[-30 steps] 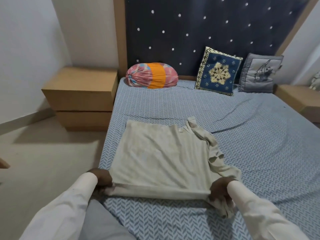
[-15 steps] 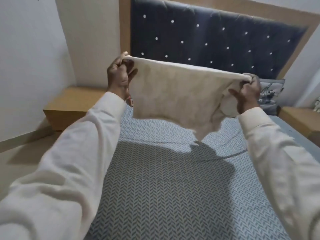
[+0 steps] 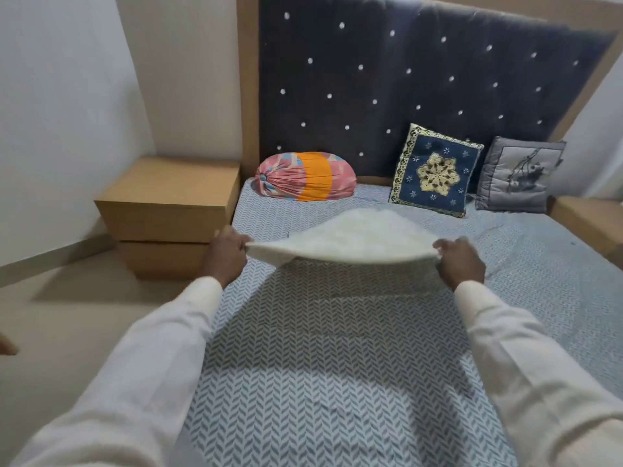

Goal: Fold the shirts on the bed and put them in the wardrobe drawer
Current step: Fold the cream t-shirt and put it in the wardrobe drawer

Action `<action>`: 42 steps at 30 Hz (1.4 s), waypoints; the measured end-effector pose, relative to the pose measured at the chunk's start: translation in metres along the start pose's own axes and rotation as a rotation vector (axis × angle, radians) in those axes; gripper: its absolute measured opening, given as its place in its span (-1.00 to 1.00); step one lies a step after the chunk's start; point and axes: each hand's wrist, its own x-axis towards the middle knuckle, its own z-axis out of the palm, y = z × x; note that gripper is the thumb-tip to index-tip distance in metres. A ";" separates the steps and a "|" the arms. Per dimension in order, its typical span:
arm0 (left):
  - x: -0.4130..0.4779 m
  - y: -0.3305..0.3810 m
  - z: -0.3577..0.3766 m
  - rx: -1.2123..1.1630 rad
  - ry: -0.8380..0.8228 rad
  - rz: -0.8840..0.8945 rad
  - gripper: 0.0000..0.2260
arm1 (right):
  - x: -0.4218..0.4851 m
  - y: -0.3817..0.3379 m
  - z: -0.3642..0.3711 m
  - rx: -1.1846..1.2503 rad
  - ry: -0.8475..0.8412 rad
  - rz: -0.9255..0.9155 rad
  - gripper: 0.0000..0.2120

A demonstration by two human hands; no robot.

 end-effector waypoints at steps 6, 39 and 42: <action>-0.100 -0.041 0.033 0.228 -0.370 0.237 -0.78 | -0.076 0.055 0.057 -0.271 -0.234 -0.006 -0.76; -0.243 0.074 0.112 0.296 -0.917 0.331 -0.44 | -0.272 0.174 0.085 0.392 -0.173 0.869 -0.49; -0.254 0.084 0.128 0.414 -0.852 0.384 -0.40 | -0.253 0.163 0.084 0.444 -0.366 0.838 -0.61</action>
